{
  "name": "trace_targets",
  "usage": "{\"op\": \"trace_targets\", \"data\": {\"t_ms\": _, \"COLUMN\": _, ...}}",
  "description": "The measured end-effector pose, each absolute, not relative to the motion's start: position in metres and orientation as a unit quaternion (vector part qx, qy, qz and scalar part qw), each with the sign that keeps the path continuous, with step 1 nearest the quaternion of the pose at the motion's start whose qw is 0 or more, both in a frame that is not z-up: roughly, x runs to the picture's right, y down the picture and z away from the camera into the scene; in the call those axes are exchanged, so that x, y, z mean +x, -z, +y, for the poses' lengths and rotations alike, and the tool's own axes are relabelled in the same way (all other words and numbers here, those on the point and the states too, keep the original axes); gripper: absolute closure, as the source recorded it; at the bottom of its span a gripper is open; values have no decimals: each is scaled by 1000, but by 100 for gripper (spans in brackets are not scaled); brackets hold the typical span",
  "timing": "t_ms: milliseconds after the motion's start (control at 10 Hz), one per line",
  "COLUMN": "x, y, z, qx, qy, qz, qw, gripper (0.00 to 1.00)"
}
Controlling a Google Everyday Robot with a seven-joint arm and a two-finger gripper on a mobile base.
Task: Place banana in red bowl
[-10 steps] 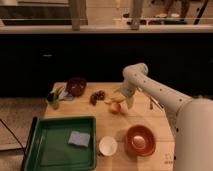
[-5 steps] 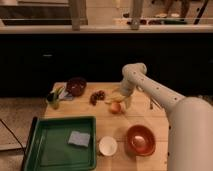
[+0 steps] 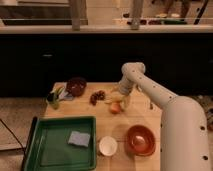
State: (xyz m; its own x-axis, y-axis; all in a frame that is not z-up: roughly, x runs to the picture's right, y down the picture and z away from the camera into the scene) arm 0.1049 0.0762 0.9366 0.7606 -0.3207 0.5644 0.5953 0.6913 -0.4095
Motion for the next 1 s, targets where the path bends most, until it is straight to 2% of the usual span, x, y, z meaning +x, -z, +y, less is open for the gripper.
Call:
{"op": "trace_targets", "data": {"t_ms": 600, "x": 112, "y": -955, "z": 76, "qx": -306, "qy": 239, "qz": -255, "qw": 885, "gripper": 92}}
{"op": "trace_targets", "data": {"t_ms": 800, "x": 117, "y": -956, "z": 68, "qx": -301, "qy": 228, "qz": -260, "qw": 889, "gripper": 100}}
{"op": "trace_targets", "data": {"t_ms": 1000, "x": 129, "y": -950, "z": 54, "qx": -291, "qy": 210, "qz": -265, "qw": 895, "gripper": 100}}
